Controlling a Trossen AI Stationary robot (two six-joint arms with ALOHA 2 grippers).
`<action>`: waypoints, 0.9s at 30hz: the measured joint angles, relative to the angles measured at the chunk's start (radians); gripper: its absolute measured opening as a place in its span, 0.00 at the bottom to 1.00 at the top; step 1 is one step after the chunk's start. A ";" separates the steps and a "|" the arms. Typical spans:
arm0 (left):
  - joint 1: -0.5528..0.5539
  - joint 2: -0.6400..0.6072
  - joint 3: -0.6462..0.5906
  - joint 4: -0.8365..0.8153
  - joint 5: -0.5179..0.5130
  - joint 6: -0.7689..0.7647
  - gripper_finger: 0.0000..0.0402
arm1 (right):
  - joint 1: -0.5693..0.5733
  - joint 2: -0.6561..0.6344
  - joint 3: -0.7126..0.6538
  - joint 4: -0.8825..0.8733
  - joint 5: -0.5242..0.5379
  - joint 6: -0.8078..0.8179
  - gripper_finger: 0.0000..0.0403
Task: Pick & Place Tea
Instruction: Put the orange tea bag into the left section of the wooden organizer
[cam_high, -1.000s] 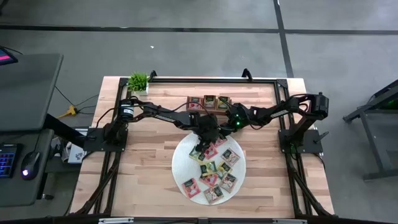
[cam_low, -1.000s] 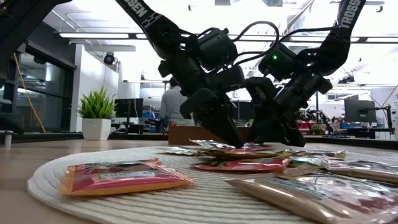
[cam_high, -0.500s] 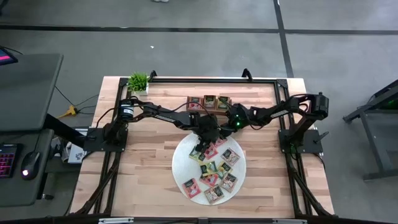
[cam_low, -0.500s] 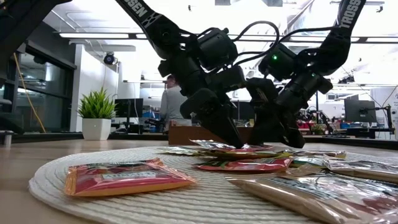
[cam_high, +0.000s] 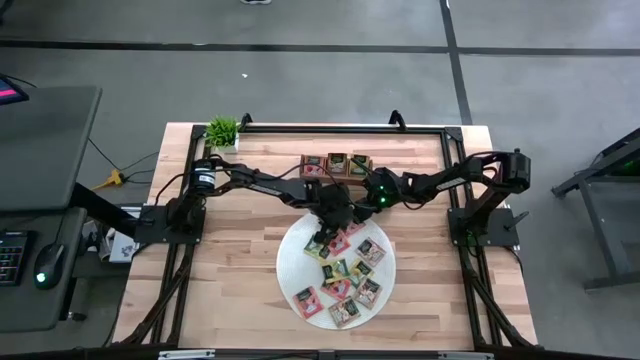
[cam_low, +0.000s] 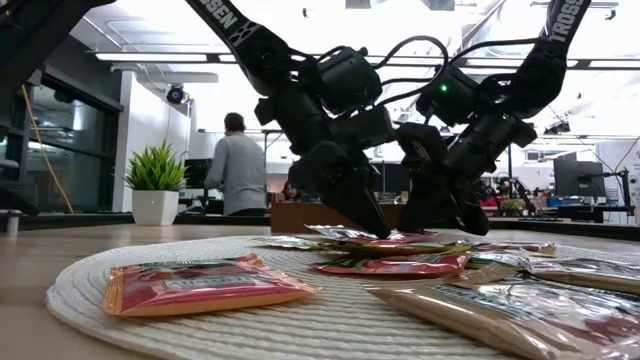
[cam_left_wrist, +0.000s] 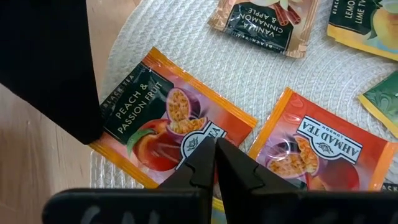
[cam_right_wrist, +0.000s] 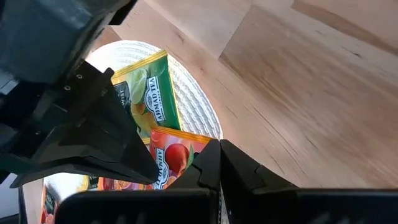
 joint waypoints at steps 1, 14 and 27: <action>0.000 -0.005 0.000 -0.013 0.001 0.001 0.05 | 0.000 0.000 0.000 0.005 0.001 0.000 0.00; 0.007 -0.009 0.055 -0.183 -0.017 0.105 0.05 | -0.023 -0.001 0.000 0.029 -0.022 -0.024 0.00; 0.019 -0.101 0.060 -0.311 -0.107 0.421 0.05 | -0.026 -0.002 -0.001 0.051 -0.067 -0.093 0.00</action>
